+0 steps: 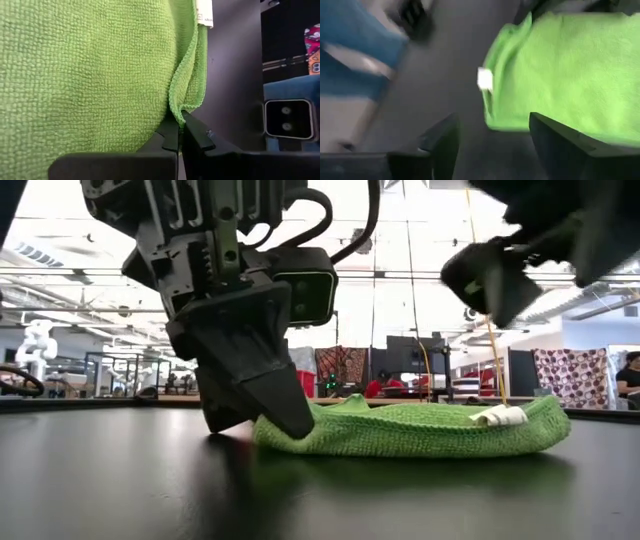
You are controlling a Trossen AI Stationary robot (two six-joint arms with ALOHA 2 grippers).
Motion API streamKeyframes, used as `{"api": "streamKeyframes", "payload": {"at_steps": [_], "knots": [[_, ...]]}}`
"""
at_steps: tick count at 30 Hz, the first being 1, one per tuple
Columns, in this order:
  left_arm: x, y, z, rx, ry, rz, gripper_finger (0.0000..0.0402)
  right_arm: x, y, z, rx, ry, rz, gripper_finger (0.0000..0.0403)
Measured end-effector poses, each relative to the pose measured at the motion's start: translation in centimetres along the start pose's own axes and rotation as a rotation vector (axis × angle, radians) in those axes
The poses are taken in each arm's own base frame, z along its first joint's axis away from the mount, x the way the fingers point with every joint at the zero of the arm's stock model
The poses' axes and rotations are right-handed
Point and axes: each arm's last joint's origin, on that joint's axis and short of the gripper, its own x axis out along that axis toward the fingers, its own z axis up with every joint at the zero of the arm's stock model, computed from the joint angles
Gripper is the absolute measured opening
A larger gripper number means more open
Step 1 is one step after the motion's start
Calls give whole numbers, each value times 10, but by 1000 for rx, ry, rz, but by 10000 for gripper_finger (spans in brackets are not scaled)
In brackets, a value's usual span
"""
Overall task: Roll towel
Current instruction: Roll the green towel
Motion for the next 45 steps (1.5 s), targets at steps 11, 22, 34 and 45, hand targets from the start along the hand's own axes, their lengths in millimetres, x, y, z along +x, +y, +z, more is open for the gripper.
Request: {"api": "streamKeyframes", "payload": {"at_steps": [11, 22, 34, 45], "knots": [[-4, 9, 9, -22, -12, -1, 4, 31, 32, -12, -186, -6, -176, 167], [-4, 11, 10, -24, -10, -2, 4, 65, 29, -28, -195, 73, -133, 155], [-3, 7, 9, -12, -6, -24, 62, 41, 24, -10, -169, -18, -108, 155], [-24, -10, 19, 27, -7, -131, 196, 24, -42, 6, -89, -65, -181, 155]]}}
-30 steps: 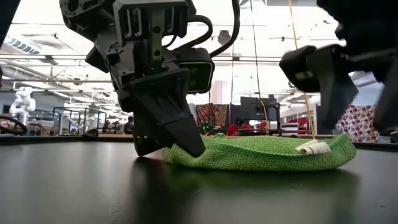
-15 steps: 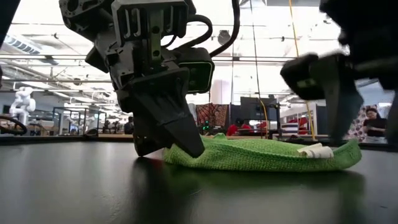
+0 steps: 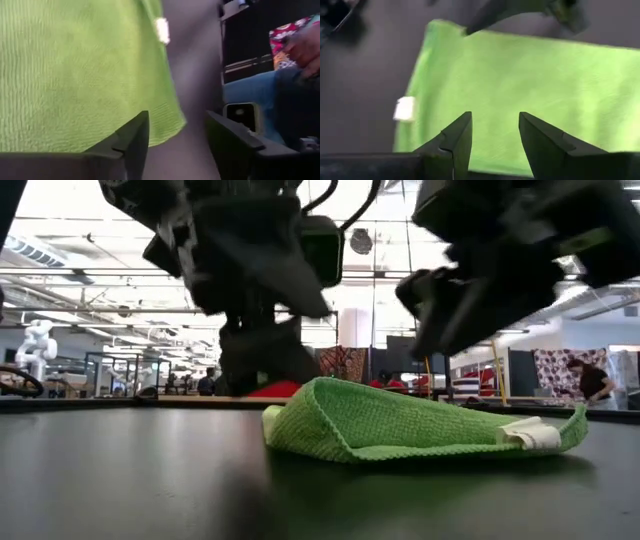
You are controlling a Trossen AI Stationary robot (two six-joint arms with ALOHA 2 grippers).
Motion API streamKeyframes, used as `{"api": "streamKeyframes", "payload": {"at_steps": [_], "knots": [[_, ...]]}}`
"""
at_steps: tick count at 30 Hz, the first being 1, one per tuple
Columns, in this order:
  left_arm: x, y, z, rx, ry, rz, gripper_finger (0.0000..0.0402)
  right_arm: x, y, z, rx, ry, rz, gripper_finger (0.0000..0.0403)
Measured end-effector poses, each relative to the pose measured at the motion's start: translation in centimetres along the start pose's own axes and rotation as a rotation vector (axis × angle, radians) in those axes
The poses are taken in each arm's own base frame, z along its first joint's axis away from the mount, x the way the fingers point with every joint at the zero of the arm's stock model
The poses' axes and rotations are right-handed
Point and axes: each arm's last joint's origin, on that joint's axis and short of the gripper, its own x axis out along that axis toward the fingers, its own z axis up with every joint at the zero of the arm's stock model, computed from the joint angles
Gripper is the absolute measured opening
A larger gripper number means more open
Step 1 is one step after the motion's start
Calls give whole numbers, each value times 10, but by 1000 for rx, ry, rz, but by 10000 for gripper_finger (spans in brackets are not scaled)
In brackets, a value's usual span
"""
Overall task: Roll towel
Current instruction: Roll the green towel
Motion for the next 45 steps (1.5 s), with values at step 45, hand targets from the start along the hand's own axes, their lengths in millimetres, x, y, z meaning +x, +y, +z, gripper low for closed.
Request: {"api": "streamKeyframes", "payload": {"at_steps": [45], "knots": [[-124, 81, 69, 91, -118, 522, 203, -31, -168, -25, 389, -168, -155, 155]]}}
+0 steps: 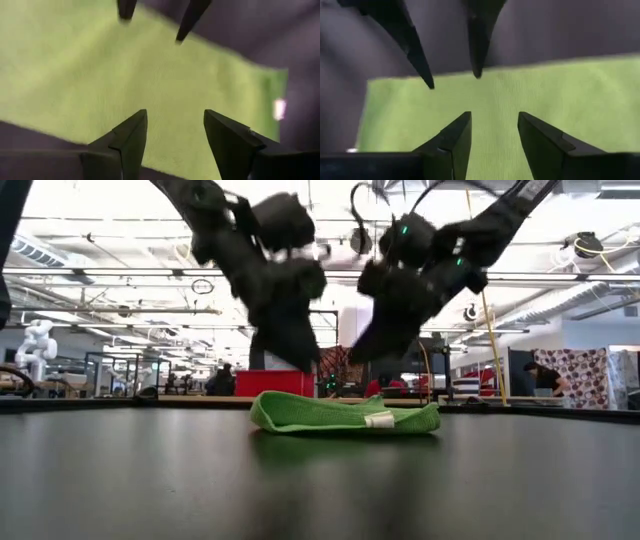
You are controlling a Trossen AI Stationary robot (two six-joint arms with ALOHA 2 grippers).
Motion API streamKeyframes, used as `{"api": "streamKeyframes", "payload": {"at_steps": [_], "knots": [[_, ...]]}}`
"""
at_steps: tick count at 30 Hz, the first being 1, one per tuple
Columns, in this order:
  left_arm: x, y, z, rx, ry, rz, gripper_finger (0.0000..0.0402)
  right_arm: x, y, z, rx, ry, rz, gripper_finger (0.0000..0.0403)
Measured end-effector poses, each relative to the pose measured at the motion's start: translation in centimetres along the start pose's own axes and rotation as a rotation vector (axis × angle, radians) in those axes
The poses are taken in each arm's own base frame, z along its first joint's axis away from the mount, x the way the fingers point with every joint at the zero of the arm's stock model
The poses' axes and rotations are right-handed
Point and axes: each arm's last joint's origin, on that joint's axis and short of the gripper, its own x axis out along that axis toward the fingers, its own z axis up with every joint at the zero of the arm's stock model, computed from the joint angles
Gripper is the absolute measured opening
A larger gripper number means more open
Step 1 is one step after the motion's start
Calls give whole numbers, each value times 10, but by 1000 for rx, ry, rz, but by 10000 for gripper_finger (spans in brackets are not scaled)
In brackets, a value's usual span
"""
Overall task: Roll towel
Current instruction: Roll the green towel
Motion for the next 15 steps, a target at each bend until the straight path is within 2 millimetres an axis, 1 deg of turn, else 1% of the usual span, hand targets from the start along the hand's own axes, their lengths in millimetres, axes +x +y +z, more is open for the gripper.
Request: {"api": "streamKeyframes", "payload": {"at_steps": [2, 4, 7, 9, 11, 13, 15], "knots": [[-14, -10, 3, 59, -44, 5, 203, -13, 8, 6, -33, -9, 12, 155], [-27, -26, 4, 141, -77, -2, 203, -25, 21, 12, -82, -26, 35, 155], [-34, -53, -3, 299, -86, -37, 203, -34, 47, 12, -143, -11, 109, 155], [-32, -69, -13, 376, -64, -33, 203, -32, 64, 10, -165, 3, 169, 155], [-24, -82, -20, 429, -61, -26, 203, -28, 80, 6, -178, 22, 205, 155], [-12, -89, -27, 452, -39, -6, 203, -18, 94, -1, -195, 45, 205, 155], [1, -90, -35, 453, 3, 24, 203, -7, 104, -11, -209, 92, 190, 155]]}}
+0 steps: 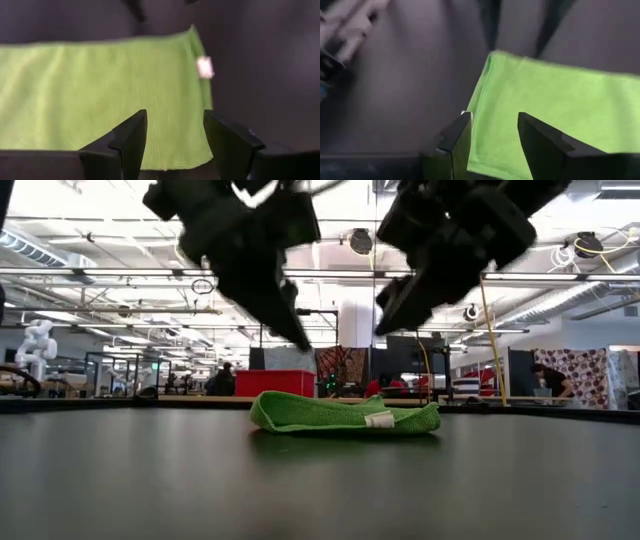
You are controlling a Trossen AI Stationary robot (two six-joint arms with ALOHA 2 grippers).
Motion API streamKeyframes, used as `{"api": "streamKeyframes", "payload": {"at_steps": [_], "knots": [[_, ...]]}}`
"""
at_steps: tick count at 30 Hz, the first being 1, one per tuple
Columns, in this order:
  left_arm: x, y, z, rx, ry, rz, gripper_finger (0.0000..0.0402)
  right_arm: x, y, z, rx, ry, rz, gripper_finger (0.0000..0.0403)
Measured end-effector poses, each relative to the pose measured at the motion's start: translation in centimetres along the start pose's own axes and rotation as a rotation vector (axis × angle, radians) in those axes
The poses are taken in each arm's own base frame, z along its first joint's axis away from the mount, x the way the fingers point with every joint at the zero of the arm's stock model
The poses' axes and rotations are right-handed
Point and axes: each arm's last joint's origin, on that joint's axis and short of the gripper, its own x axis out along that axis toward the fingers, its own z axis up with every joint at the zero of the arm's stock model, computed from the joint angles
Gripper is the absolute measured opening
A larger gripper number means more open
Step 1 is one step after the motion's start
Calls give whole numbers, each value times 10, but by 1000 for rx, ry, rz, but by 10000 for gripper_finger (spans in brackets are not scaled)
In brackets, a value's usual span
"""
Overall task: Roll towel
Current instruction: Roll the green towel
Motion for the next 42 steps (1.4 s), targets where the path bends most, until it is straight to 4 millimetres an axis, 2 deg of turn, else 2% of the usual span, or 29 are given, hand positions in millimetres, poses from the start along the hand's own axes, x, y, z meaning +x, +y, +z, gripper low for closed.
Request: {"api": "streamKeyframes", "payload": {"at_steps": [3, 7, 13, 18, 22, 26, 30, 35, 38, 42], "knots": [[16, -1, -9, -37, 62, 36, 203, 20, 7, -10, 10, 48, 7, 155], [27, -3, -15, -32, 98, 32, 203, 43, 13, -23, 49, 105, 25, 155], [36, -12, -21, 43, 127, 11, 203, 58, 21, -34, 42, 139, -27, 155], [44, -17, -28, 80, 175, 4, 203, 55, 28, -28, 10, 98, -44, 155], [45, -17, -28, 81, 174, 4, 203, 46, 40, -21, -104, 56, -34, 155], [45, -14, -28, 74, 170, 8, 203, 47, 49, -27, -190, 110, -21, 155], [45, -14, -27, 73, 163, 8, 203, 50, 51, -38, -212, 196, -156, 155], [45, -15, -27, 72, 159, 0, 203, 47, 52, -30, -236, 129, -201, 158], [45, -15, -26, 71, 155, -3, 203, 48, 52, -28, -236, 113, -192, 181], [45, -15, -26, 70, 152, -6, 203, 49, 53, -30, -229, 121, -162, 238]]}}
